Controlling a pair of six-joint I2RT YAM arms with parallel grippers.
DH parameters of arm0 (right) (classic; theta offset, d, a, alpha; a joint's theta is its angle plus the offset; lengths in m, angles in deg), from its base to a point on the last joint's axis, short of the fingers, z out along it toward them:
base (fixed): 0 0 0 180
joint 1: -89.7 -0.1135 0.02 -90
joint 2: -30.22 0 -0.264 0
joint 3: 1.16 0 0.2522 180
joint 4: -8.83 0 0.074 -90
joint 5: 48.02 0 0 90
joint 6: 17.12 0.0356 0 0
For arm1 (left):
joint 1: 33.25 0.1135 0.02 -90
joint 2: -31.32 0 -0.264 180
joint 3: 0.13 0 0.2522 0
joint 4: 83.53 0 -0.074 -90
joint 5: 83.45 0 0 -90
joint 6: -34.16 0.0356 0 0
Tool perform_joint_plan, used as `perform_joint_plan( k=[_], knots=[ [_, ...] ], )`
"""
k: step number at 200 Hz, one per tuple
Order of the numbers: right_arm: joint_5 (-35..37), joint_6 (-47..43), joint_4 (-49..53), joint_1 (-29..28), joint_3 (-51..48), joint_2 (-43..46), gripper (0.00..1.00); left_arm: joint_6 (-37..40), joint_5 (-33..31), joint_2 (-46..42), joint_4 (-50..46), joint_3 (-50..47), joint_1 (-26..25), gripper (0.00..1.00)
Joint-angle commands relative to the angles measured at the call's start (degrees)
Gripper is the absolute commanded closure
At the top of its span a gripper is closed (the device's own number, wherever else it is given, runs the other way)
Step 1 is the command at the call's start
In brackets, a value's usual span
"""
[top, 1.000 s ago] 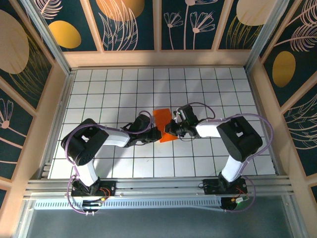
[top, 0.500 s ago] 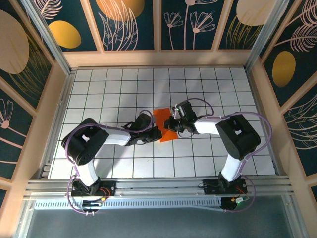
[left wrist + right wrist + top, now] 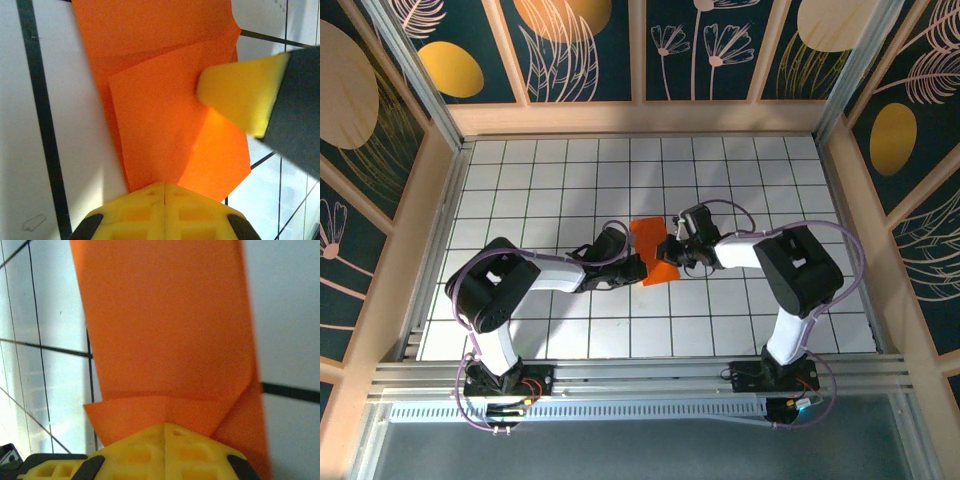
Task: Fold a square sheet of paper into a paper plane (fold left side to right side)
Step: Fold the triangle a second time at the center of the table.
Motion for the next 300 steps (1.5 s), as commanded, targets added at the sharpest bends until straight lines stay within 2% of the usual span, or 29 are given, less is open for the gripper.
perform_joint_plan(
  k=[1, 137, 172, 196, 239, 300],
  knots=[
    [1.17, -2.03, 0.84, 2.14, -0.56, -0.95, 1.00, 1.40, -3.30, 2.73, -5.20, -0.02, 0.32, 1.00],
    [0.84, -7.34, 4.08, 11.41, 4.89, -2.26, 1.00, 0.22, -1.65, 1.86, -1.26, -0.88, 0.25, 1.00],
    [-1.63, -7.12, 4.12, 11.11, 2.70, 2.69, 1.00, -0.18, -1.18, 0.49, 0.55, -0.44, 0.33, 1.00],
    [-4.64, -6.40, 4.05, 8.93, 1.03, 4.54, 1.00, 0.25, -1.18, 0.31, -0.24, 0.57, 0.28, 1.00],
    [-6.43, -4.66, 1.93, 5.13, 1.91, 0.97, 1.00, 0.52, -1.28, 0.64, -0.30, 1.02, 0.33, 1.00],
    [-3.76, -5.60, 4.60, 4.95, 4.12, -3.58, 1.00, 1.52, -2.24, -0.42, -1.39, 3.08, 0.30, 0.98]
  ],
)
